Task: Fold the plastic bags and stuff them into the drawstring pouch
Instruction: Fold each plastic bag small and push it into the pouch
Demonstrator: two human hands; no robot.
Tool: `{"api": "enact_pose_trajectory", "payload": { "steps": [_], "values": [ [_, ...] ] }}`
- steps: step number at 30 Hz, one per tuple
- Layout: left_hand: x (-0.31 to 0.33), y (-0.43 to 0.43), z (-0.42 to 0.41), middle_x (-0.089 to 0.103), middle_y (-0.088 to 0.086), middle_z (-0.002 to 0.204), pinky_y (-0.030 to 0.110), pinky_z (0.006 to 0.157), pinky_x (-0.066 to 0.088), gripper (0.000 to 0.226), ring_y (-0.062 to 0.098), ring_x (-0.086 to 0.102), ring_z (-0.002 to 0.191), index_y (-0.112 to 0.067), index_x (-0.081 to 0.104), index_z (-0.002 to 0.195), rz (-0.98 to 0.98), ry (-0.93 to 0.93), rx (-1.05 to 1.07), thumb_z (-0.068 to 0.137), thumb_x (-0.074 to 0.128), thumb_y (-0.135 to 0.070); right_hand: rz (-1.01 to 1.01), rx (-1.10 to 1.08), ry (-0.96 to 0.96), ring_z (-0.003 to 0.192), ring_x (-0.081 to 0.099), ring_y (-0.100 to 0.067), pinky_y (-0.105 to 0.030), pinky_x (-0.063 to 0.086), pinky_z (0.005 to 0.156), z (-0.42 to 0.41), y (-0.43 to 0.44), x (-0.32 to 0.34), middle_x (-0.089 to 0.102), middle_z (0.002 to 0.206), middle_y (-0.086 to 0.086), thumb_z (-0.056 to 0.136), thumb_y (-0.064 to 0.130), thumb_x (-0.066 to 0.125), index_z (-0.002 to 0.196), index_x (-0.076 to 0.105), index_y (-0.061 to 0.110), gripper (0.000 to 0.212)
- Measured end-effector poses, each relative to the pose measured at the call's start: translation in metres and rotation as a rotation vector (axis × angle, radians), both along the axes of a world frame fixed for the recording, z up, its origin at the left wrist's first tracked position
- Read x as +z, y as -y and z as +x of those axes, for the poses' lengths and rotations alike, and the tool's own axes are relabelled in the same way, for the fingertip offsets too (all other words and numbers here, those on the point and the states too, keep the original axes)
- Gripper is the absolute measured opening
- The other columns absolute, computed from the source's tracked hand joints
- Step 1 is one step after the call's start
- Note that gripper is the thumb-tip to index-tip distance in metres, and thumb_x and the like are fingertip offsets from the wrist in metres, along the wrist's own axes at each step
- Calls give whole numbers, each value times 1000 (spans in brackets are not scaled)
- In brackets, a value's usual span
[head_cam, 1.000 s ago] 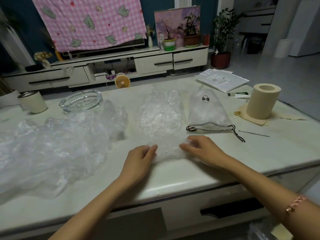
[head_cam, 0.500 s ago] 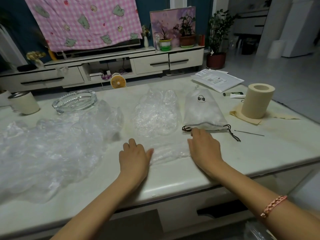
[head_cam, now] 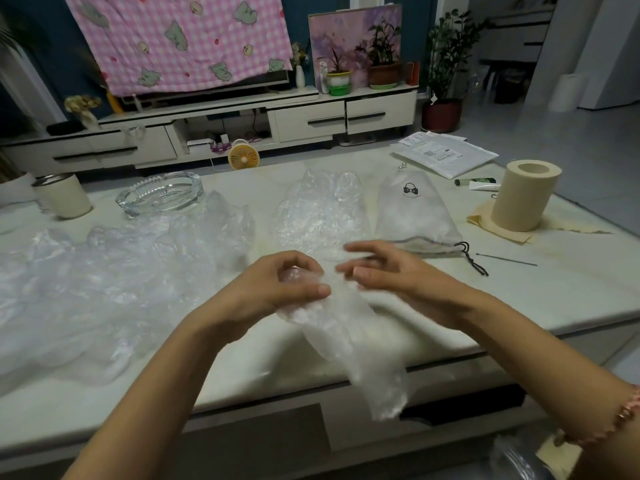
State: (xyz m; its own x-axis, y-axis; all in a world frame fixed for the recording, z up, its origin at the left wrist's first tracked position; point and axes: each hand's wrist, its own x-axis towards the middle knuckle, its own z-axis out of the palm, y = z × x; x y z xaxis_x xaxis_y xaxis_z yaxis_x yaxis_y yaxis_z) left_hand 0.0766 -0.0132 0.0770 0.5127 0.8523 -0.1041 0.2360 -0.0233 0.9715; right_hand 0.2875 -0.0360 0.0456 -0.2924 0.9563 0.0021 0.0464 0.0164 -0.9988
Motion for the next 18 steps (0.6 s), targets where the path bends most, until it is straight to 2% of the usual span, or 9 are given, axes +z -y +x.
{"api": "enact_pose_trajectory", "payload": {
  "steps": [2,4,6,7,9,11,14,16,18],
  "values": [
    [-1,5,4,67,0,80,17,63,50,32,9,63,71,-12,64,90,10,-50,-112,65,83,-17,-158,250,-19,116,59,-15,-30,45,100,-8,6,-3,63,122,-2,72,44,75,123,56,21,59],
    [-3,7,7,68,0,84,19,68,50,29,10,63,76,-14,66,92,40,-138,-163,66,78,-21,-220,351,-9,99,65,-12,-23,50,86,-16,12,-9,69,106,1,85,26,67,113,63,17,29],
    [-4,4,6,67,-1,80,17,66,49,27,12,61,74,-14,66,90,73,-136,-106,67,81,-14,-228,306,40,75,62,-7,-20,47,70,-20,15,-14,66,82,4,88,15,64,93,66,15,6],
    [-4,0,5,66,0,77,17,63,49,25,13,60,72,-14,65,89,88,-66,-3,69,80,-9,-212,269,63,70,57,-8,-21,44,67,-20,14,-17,62,77,2,86,16,67,87,65,13,4],
    [-3,-6,2,64,3,81,20,66,49,22,15,61,73,-13,63,92,92,162,267,72,72,-8,-170,174,82,70,50,-12,-23,40,69,-17,13,-21,55,76,-2,81,22,73,83,63,12,14],
    [-3,-7,5,65,5,95,27,76,52,39,16,64,84,-14,60,104,17,291,364,68,71,-24,-139,58,36,68,48,-11,-21,39,66,-15,14,-19,53,73,-1,80,24,73,80,60,11,18],
    [-14,12,23,67,7,106,35,82,56,51,19,67,95,-11,61,111,-123,64,146,70,69,-40,-142,-56,-117,75,54,-20,-28,45,71,-13,14,-19,56,83,-13,76,23,74,91,58,-1,32],
    [-21,22,35,72,5,97,33,81,57,30,17,69,90,-10,65,104,-89,-39,89,84,65,-32,-154,-84,-165,79,61,-24,-32,50,74,-11,16,-17,62,85,-14,80,15,71,92,59,-1,24],
    [-22,23,39,73,4,88,33,78,58,13,17,69,82,-13,67,97,-23,-17,157,90,61,-22,-192,-113,-211,72,64,-19,-26,53,65,-9,17,-13,64,80,-9,84,6,64,90,59,6,8]
  ]
}}
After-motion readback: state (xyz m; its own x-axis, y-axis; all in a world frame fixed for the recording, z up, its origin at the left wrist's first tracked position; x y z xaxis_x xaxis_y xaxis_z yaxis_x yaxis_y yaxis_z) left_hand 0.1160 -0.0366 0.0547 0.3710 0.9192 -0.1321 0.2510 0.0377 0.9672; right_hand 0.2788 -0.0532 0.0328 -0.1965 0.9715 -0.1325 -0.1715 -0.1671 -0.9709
